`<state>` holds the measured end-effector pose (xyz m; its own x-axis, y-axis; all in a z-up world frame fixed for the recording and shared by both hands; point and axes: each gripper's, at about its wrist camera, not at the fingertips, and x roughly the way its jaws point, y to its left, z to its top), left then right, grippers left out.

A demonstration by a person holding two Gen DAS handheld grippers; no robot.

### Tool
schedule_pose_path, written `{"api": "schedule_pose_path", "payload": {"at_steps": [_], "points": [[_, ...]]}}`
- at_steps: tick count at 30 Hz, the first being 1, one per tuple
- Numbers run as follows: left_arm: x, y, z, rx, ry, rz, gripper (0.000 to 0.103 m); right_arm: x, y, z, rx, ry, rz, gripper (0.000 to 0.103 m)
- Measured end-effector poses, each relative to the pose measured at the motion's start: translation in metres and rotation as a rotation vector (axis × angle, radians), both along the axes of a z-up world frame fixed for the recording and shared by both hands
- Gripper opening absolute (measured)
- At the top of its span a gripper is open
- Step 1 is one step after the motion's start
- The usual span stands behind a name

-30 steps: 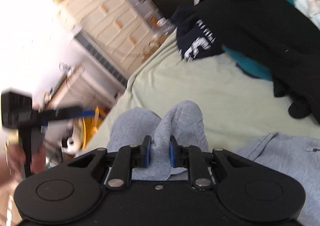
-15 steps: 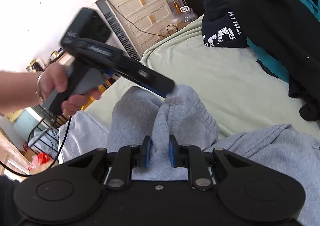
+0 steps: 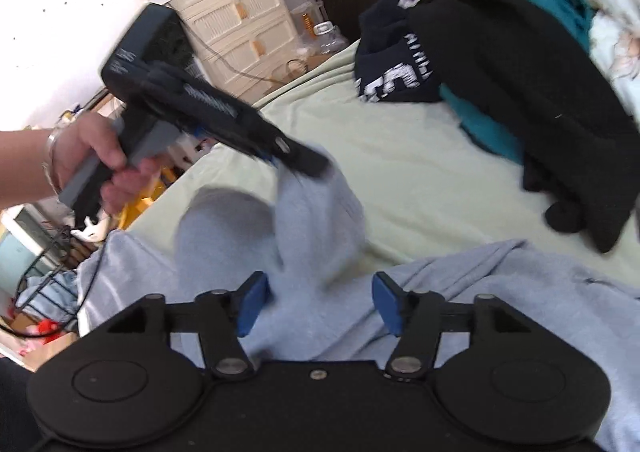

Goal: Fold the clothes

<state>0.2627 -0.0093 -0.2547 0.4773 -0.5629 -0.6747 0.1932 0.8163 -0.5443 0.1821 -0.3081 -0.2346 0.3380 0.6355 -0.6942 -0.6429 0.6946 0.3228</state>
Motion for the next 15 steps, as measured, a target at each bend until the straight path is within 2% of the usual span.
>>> {"api": "schedule_pose_path", "payload": {"at_steps": [1,2,4,9,12,15], "points": [[0.001,0.004,0.003,0.003,-0.009,0.013,0.029,0.002,-0.003,0.000,-0.009,0.002,-0.017,0.062],[0.000,0.028,0.022,0.041,-0.063,0.086,0.029,0.004,-0.005,-0.001,-0.023,0.005,-0.026,0.062],[-0.004,0.053,0.040,0.086,-0.114,0.157,0.029,0.008,-0.007,-0.004,-0.074,-0.004,-0.036,0.062],[-0.026,0.116,0.085,0.202,-0.240,0.370,0.029,0.021,0.003,-0.020,-0.194,-0.011,-0.004,0.062],[-0.042,0.147,0.101,0.279,-0.267,0.500,0.029,0.026,0.011,-0.027,-0.218,-0.018,0.021,0.062],[-0.056,0.177,0.106,0.312,-0.244,0.623,0.029,0.035,0.021,-0.033,-0.221,-0.009,0.032,0.062]]}}
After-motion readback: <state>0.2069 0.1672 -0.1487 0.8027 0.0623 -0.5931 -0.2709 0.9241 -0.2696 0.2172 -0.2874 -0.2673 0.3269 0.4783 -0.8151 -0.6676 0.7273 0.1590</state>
